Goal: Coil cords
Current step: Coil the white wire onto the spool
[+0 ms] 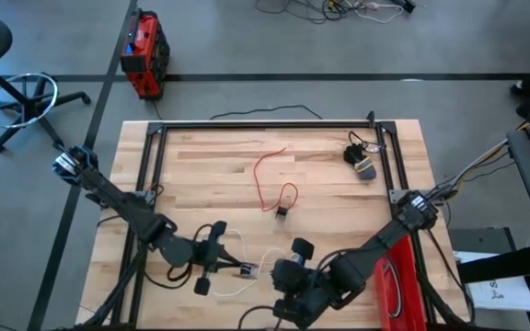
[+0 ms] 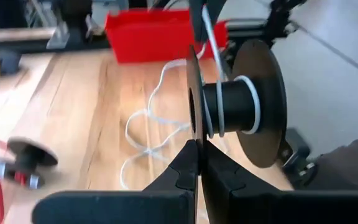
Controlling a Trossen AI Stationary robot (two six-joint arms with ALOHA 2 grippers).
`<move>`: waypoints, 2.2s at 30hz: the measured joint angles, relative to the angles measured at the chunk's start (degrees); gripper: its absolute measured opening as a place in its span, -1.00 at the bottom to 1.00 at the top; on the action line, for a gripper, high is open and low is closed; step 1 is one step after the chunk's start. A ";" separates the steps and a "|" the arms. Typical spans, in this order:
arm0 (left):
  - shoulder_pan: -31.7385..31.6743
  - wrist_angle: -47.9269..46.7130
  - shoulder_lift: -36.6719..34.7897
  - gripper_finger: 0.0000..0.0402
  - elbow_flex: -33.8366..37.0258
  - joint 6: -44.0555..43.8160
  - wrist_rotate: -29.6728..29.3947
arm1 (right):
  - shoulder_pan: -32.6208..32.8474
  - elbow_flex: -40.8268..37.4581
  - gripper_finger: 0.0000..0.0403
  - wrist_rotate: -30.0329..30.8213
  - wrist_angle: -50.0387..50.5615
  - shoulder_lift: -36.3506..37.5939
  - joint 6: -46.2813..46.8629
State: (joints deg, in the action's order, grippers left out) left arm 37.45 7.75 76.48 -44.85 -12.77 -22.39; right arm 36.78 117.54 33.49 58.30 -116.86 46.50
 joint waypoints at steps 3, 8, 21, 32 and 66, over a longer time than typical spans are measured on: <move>-0.55 -0.36 1.71 -1.00 0.86 -2.63 -0.79 | -1.62 0.00 -1.00 -0.98 -0.91 0.00 0.03; -1.59 -0.91 5.45 -1.00 0.01 -3.93 -1.07 | -4.67 0.00 -1.00 -6.01 -3.14 0.00 1.87; -6.46 2.01 13.47 -1.00 -3.86 -13.01 -12.02 | -8.02 0.00 -0.98 -7.90 -6.55 -0.47 5.34; -8.73 18.34 17.30 -1.00 -3.82 -13.44 -13.82 | -7.67 -0.04 -0.54 -4.81 -6.78 -1.05 5.90; -9.20 55.85 10.49 -1.00 -3.75 5.32 0.79 | 5.02 -0.24 -0.13 29.49 -7.32 -5.73 -8.92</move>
State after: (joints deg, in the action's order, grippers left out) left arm 28.25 63.61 86.97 -48.60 -7.45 -21.60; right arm 41.80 117.30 62.98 50.98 -122.58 37.58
